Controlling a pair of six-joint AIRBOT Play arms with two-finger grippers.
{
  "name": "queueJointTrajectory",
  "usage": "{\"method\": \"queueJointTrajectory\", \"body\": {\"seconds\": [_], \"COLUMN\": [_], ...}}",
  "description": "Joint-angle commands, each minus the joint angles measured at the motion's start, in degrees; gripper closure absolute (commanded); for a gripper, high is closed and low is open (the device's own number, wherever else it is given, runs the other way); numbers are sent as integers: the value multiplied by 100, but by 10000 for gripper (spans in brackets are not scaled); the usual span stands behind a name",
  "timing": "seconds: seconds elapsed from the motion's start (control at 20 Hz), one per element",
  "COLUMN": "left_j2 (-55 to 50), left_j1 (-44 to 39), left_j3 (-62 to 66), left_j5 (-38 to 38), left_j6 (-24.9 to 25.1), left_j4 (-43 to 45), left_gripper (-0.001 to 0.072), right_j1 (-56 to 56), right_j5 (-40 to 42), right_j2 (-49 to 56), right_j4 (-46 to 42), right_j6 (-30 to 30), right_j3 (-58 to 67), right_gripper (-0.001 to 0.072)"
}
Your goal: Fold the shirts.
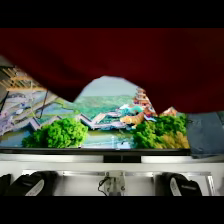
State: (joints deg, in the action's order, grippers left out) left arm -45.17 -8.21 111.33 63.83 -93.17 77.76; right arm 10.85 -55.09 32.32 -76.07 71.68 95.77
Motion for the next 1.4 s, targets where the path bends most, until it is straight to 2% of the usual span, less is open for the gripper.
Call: {"method": "queueJointTrajectory", "body": {"seconds": [0.0, 0.2, 0.3, 0.4, 0.55, 0.75, 0.8, 0.9, 1.1, 1.15, 1.2, 1.25, 1.3, 1.35], "left_j2": [382, -87, -553, -1224, -2452, -3847, -4092, -4520, -5160, -5224, -5246, -5228, -5213, -5187], "left_j1": [9, 9, 11, 9, 92, 444, 492, 494, 387, 376, 376, 393, 437, 518], "left_j3": [-468, -1646, -2317, -2844, -2953, -2544, -2507, -2511, -2511, -2511, -2509, -2476, -2330, -2105], "left_j5": [601, 826, 822, 682, 168, -83, -85, -55, -57, -57, -28, 107, 463, 1003], "left_j6": [-258, -258, -260, -278, -280, -970, -999, -992, -957, -957, -955, -955, -824, -363], "left_j4": [629, 1687, 1851, 1847, 1847, 1818, 1740, 1665, 1257, 1056, 833, 717, 706, 706], "left_gripper": [674, 674, 674, 674, 673, 672, 672, 672, 669, 634, 452, 175, 68, 68], "right_j1": [4, 4, 2, -2, -140, -977, -1158, -1419, -1768, -1797, -1805, -1768, -1707, -1609], "right_j5": [-461, -2315, -2361, -1823, -544, 1067, 1403, 1711, 1451, 1436, 1340, 1154, 833, 474], "right_j2": [-7, 1213, 2031, 2907, 4391, 5884, 6151, 6544, 6961, 6946, 6887, 6795, 6645, 6454], "right_j4": [-50, 87, 326, 608, 1392, 1429, 1429, 1429, 1434, 1464, 1550, 1545, 1399, 1086], "right_j6": [31, 63, -63, -59, -17, 229, 354, 662, 831, 901, 918, 907, 887, 890], "right_j3": [114, 17, -348, -691, -844, -839, -839, -839, -839, -824, -754, -636, -474, -323], "right_gripper": [639, 640, 640, 640, 640, 640, 639, 639, 637, 606, 421, 188, 160, 160]}}
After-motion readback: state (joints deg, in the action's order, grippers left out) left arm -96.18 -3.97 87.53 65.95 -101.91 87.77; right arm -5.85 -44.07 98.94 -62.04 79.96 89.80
